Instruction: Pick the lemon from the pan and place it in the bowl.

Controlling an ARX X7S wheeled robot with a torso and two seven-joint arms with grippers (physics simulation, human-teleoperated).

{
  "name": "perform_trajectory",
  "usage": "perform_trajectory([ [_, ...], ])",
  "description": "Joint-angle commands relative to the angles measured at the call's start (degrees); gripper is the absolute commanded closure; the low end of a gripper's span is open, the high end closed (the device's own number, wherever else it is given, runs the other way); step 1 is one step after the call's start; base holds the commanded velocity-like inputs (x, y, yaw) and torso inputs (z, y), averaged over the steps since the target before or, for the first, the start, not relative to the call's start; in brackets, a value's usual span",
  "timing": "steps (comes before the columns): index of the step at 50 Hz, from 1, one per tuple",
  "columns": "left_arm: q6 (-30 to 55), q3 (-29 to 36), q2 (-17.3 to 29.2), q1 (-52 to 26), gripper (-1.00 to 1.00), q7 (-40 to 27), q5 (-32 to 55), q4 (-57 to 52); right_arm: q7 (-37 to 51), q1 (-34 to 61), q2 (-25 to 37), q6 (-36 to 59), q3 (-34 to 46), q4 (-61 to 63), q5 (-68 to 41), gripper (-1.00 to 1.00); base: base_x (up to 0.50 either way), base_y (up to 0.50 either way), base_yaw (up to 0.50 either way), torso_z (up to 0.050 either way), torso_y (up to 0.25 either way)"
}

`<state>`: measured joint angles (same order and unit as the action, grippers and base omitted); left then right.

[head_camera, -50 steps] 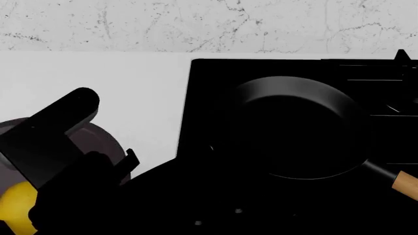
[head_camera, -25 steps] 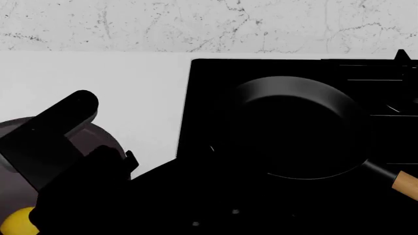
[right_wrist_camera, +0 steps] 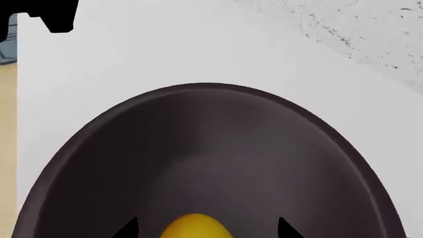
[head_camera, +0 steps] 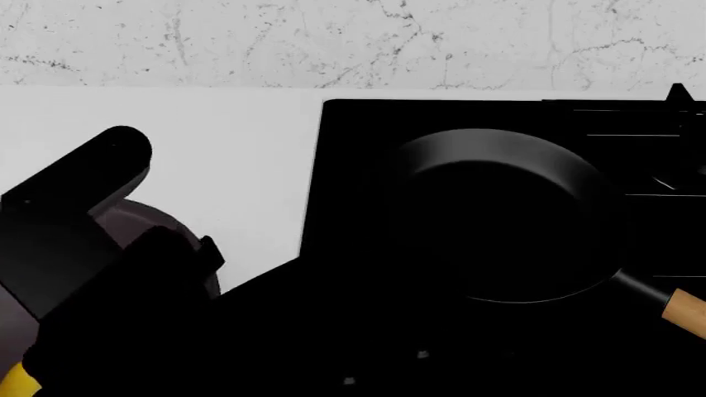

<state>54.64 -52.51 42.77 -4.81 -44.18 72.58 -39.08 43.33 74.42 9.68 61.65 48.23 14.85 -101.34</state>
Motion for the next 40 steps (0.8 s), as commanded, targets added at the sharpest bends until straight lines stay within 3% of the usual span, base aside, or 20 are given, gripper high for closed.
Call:
perform_trajectory([
  [1, 0.2, -0.2, 0.3, -0.1, -1.0, -0.7, 1.0, -0.3, 6.2, 3.2, 1.0, -1.5, -2.2, 4.6, -6.3, -1.0, 0.0, 0.0, 0.0, 0.0, 0.0],
  [18, 0.3, -2.3, 0.1, 1.3, -1.0, -0.7, 2.3, -1.2, 16.4, 11.2, 5.9, -6.1, -7.9, 11.8, -17.5, -1.0, 0.0, 0.0, 0.0, 0.0, 0.0],
  [40, 0.3, 1.6, 1.6, -1.5, -1.0, -2.9, 2.5, -0.8, 16.6, 12.6, 18.7, -6.8, -15.2, 12.0, -18.0, -1.0, 0.0, 0.0, 0.0, 0.0, 0.0],
])
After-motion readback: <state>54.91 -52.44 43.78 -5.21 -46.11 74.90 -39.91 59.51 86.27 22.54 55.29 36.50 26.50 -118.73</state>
